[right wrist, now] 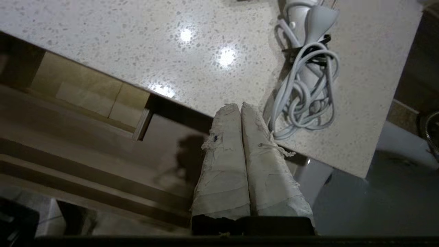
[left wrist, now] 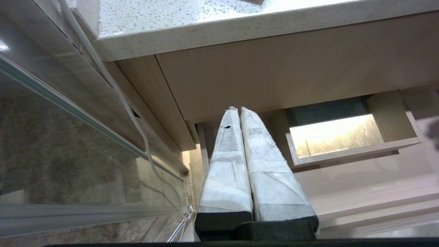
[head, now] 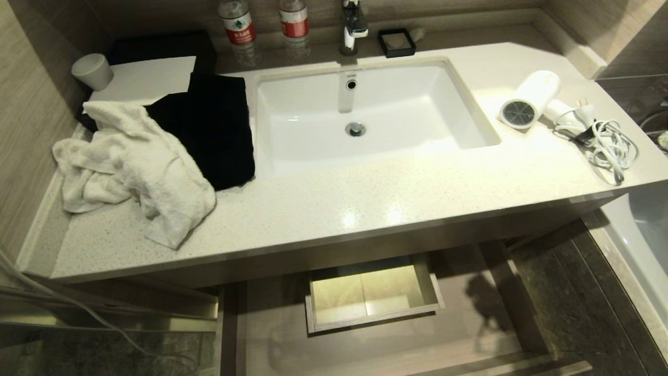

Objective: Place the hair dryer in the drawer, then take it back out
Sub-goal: Close the drawer

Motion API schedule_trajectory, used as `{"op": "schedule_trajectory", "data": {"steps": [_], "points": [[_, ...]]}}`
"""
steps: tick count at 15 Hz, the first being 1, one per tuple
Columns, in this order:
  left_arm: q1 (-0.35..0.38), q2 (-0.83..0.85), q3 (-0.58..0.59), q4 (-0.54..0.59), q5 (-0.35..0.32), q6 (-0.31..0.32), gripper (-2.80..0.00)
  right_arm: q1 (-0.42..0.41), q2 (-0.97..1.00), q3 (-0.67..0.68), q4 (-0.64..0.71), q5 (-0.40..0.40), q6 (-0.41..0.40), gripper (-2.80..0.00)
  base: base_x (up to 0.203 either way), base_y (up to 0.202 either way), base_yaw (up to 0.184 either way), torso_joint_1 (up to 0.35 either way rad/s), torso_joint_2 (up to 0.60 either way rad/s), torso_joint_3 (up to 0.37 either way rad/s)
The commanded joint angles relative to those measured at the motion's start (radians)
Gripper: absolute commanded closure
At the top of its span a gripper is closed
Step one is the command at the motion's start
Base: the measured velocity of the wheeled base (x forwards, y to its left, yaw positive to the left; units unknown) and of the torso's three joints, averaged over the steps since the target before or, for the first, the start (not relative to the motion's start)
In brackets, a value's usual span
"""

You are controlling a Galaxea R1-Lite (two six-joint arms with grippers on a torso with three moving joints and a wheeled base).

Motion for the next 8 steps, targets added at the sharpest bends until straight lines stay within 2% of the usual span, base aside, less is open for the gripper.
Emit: {"op": "schedule_trajectory", "data": {"steps": [1, 3, 8], "points": [[0.0, 0.0, 0.0, 0.0, -0.001, 0.0, 0.0, 0.0, -0.056, 0.014, 0.064, 0.001, -0.009, 0.0, 0.0, 0.0, 0.0, -0.029, 0.04, -0.033], [0.0, 0.0, 0.0, 0.0, -0.001, 0.0, 0.0, 0.0, -0.074, 0.027, 0.105, -0.029, -0.013, 0.0, 0.0, 0.0, 0.0, -0.208, 0.13, -0.098], [0.0, 0.0, 0.0, 0.0, -0.001, 0.0, 0.0, 0.0, -0.094, 0.038, 0.099, -0.032, -0.012, 0.0, 0.0, 0.0, 0.0, -0.314, 0.15, -0.152]]}}
